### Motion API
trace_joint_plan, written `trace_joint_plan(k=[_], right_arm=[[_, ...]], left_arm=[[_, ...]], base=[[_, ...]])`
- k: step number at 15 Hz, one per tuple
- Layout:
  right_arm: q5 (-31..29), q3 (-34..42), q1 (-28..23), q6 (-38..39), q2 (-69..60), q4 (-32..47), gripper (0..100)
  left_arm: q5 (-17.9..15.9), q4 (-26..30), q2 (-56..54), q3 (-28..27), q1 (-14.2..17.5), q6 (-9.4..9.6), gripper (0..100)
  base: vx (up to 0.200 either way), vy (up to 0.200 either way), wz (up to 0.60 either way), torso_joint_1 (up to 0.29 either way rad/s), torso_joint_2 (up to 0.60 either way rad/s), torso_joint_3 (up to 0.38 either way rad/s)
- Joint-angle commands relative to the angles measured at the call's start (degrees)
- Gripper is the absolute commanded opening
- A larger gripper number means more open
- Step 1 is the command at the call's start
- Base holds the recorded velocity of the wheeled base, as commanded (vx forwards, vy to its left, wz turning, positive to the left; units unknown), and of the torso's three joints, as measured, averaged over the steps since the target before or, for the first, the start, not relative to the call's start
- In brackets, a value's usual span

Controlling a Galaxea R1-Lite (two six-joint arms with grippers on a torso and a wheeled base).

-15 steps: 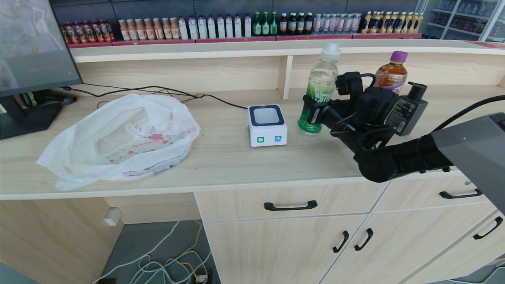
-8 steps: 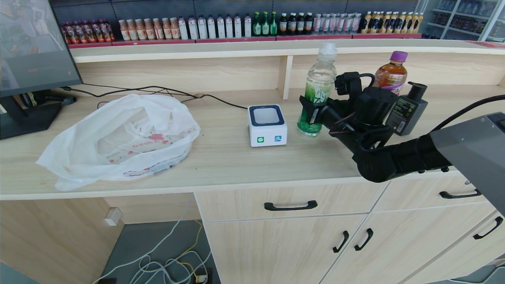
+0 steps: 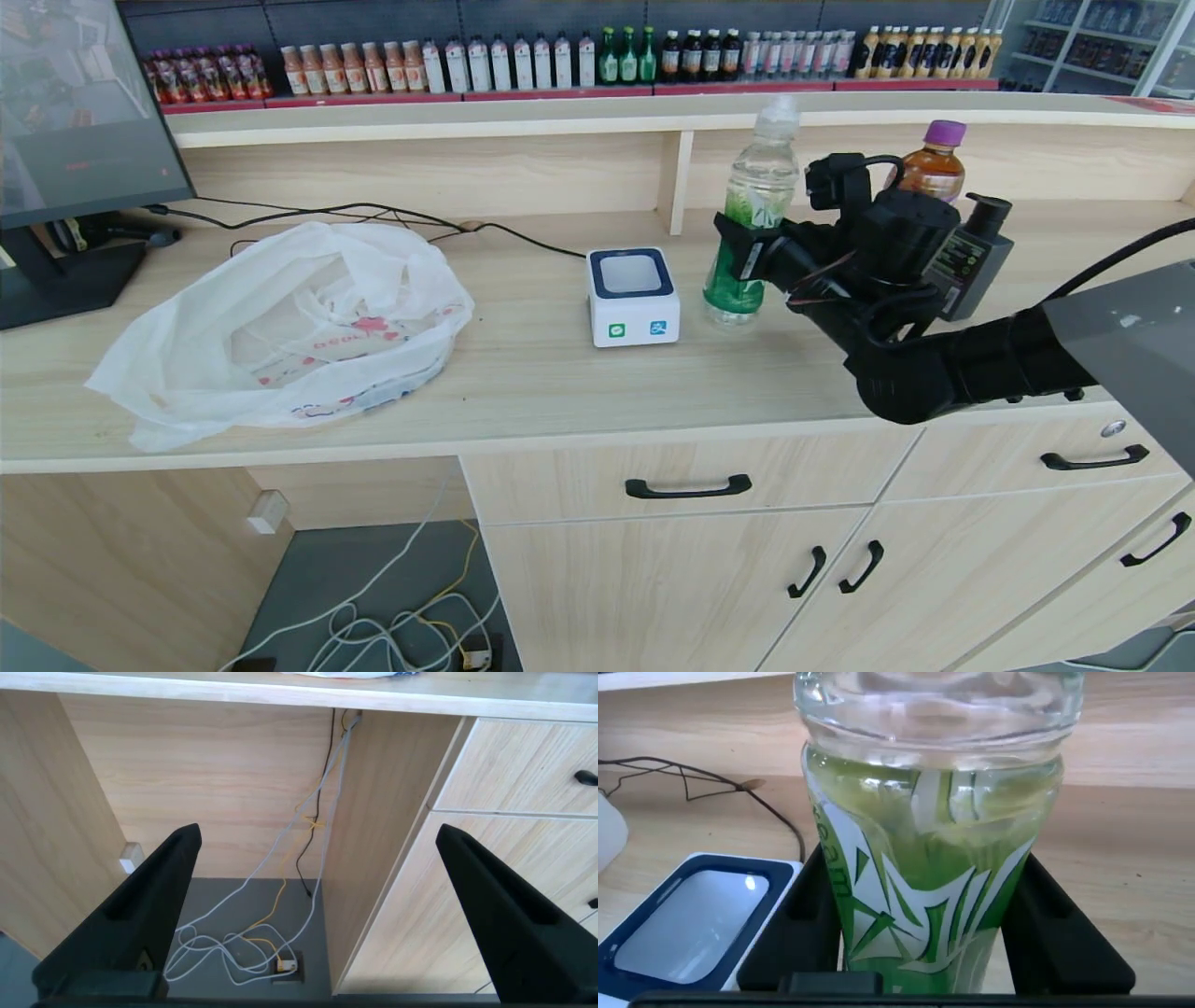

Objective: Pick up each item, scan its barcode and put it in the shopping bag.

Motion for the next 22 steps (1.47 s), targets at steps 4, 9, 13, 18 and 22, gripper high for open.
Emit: trace_joint_plan(k=[4, 9, 13, 18, 22], right_arm=[[0.2, 4.4, 0.0, 0.4, -7.4, -0.1, 0], [0.4, 15.8, 0.0, 2.1, -17.2, -0.5, 0], [2.8, 28.6, 0.1, 3.7, -29.0, -0.5, 0], [5.8, 46.2, 0.9, 4.3, -44.3, -0.5, 0], [5.5, 50.8, 3.9, 2.1, -49.9, -0.5, 0]], left_arm=[[0.0, 0.0, 0.0, 0.0, 0.0, -0.01, 100], [0.0, 0.0, 0.0, 0.0, 0.0, -0.01, 100], [0.0, 0.0, 0.0, 0.0, 0.0, -0.01, 100], [0.0, 0.0, 0.0, 0.0, 0.0, -0.01, 100], [0.1, 0.0, 0.0, 0.0, 0.0, -0.01, 100]], base=[[0.0, 0.0, 0.0, 0.0, 0.0, 0.0], [0.0, 0.0, 0.0, 0.0, 0.0, 0.0], [0.0, 0.0, 0.0, 0.0, 0.0, 0.0], [0.0, 0.0, 0.0, 0.0, 0.0, 0.0], [0.0, 0.0, 0.0, 0.0, 0.0, 0.0]])
